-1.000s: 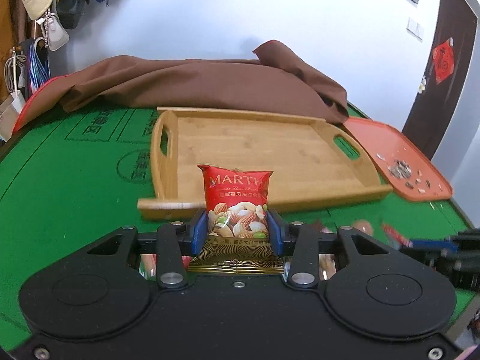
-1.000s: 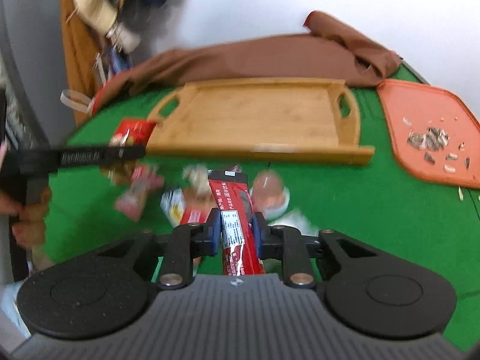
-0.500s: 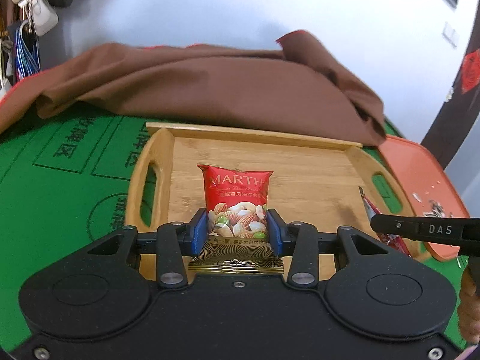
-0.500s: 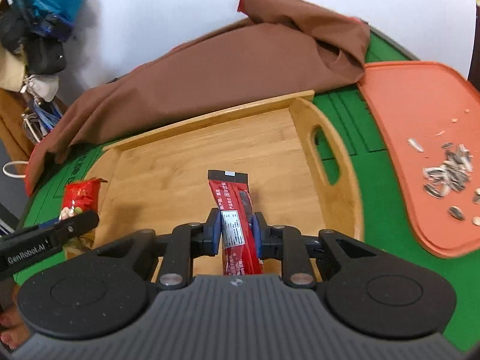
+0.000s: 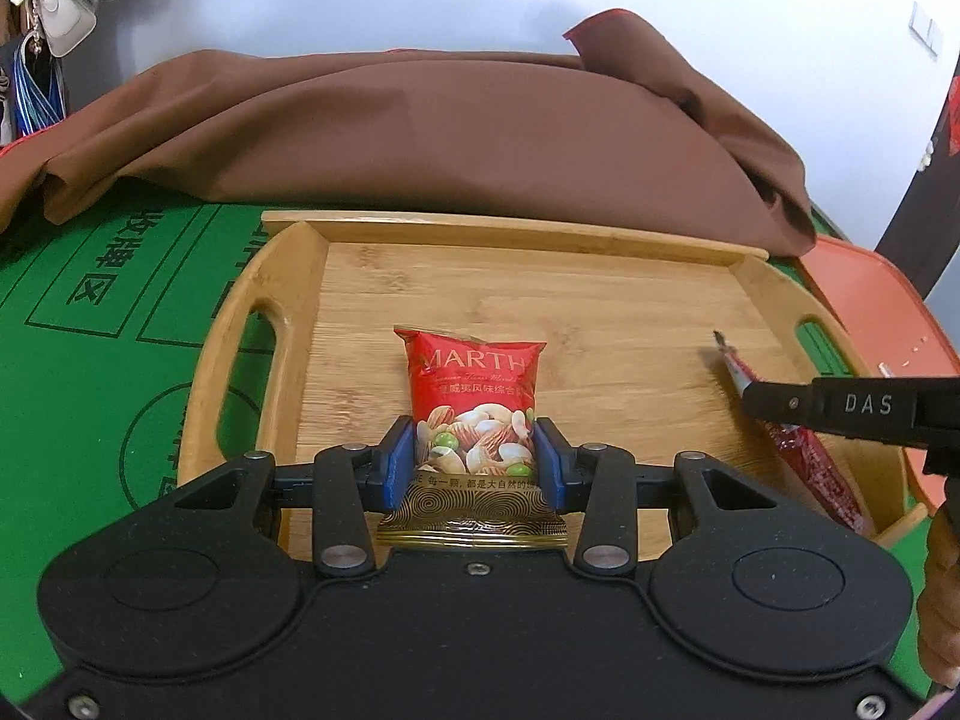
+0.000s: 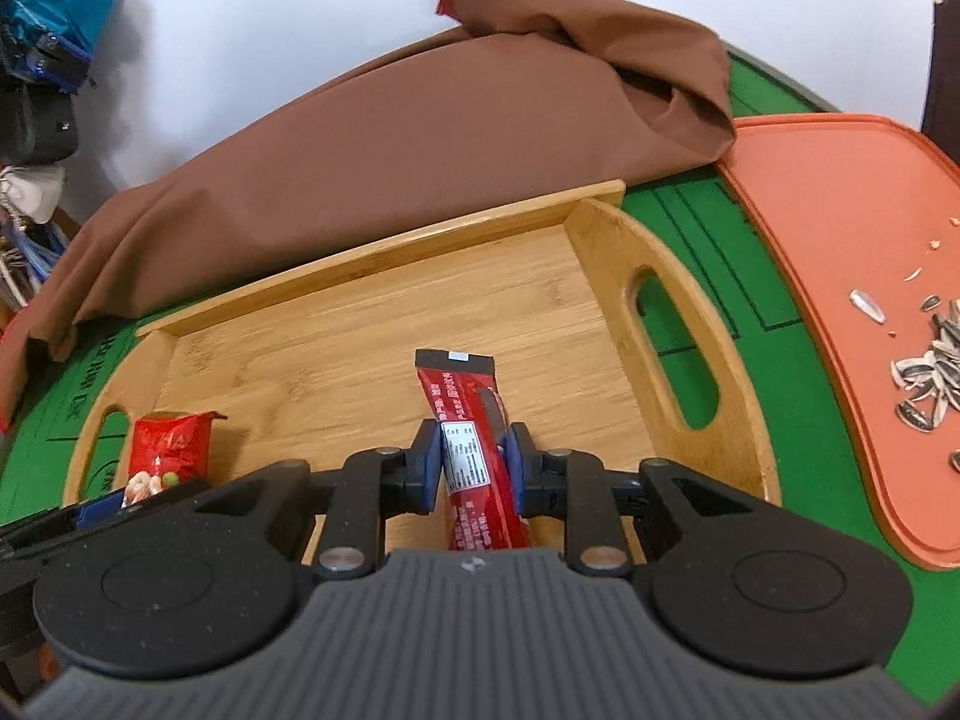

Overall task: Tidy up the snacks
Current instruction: 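Carry both snacks onto the bamboo tray and open both grippers, then grasp the pink-wrapped candy with the left gripper while the right gripper grasps the pink jelly cup, then carry the candy and jelly cup onto the tray and release both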

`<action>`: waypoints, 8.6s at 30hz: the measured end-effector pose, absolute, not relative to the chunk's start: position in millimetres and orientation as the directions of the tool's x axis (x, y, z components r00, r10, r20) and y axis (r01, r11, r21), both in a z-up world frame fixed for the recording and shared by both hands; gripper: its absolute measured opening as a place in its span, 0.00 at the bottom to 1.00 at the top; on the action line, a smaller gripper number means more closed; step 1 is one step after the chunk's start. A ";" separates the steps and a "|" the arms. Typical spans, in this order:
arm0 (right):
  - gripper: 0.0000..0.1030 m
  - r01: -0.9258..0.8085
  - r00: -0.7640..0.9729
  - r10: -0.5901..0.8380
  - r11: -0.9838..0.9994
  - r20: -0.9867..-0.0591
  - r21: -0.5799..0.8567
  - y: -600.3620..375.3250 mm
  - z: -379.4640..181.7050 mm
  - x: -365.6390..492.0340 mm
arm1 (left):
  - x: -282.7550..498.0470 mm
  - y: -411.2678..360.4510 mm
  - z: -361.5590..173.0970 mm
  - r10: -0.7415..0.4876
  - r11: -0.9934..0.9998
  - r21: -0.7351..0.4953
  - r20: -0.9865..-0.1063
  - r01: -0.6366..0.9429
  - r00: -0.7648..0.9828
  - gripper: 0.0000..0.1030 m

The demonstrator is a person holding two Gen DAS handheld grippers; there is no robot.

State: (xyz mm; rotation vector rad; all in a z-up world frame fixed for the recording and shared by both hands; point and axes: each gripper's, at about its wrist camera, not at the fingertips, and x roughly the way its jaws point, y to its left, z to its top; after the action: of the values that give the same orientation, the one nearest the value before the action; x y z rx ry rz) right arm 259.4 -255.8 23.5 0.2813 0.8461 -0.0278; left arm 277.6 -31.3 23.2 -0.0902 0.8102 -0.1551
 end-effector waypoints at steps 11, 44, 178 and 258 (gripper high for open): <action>0.63 0.169 0.686 0.073 0.952 -0.724 0.256 -257.5 25.8 259.0 | 268.2 -33.7 32.5 -0.175 0.985 -0.125 -0.688 0.122 0.704 0.69; 0.92 -0.098 0.725 0.152 0.988 -0.672 0.118 -246.3 24.7 98.3 | 76.4 4.2 26.5 -0.235 0.971 -0.105 -0.584 0.214 0.777 0.98; 0.42 -0.068 0.673 0.135 0.990 -0.727 0.122 -243.4 19.3 94.7 | 105.6 5.1 48.5 -0.214 0.977 -0.115 -0.616 0.182 0.758 0.25; 0.55 0.065 0.684 0.036 0.992 -0.729 0.109 -265.2 36.0 208.2 | 226.9 -17.9 34.4 -0.161 0.987 -0.104 -0.657 0.123 0.737 0.47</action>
State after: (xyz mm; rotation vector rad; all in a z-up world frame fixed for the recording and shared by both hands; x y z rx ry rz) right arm 208.2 -265.2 36.0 0.1296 0.8179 -0.0163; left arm 226.9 -17.9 34.4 -0.0551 0.7263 -0.1559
